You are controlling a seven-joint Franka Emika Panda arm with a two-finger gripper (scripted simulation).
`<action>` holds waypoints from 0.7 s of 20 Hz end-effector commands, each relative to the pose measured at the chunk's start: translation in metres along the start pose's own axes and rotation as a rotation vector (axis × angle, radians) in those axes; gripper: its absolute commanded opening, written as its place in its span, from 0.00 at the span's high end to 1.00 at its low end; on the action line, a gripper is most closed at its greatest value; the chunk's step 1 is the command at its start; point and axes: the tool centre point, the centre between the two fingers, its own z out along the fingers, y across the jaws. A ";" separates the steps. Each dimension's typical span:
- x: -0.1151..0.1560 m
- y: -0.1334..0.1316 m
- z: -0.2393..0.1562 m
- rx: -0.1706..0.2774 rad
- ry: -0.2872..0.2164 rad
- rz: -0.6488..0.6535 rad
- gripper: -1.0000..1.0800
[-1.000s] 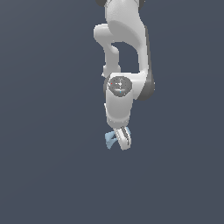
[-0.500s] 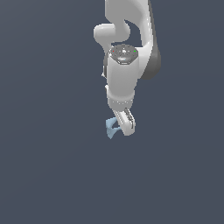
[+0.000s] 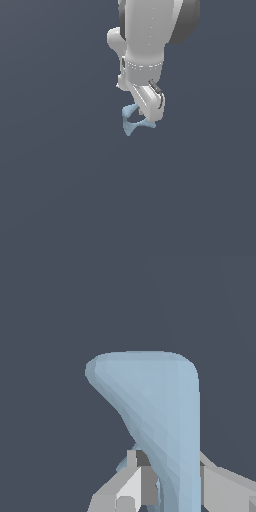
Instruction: Pick up the object and move it to a goal position.
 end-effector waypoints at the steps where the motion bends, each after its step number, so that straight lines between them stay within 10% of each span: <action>1: -0.005 0.008 -0.030 -0.001 0.001 0.000 1.00; 14: -0.028 0.036 -0.167 -0.001 0.001 0.000 1.00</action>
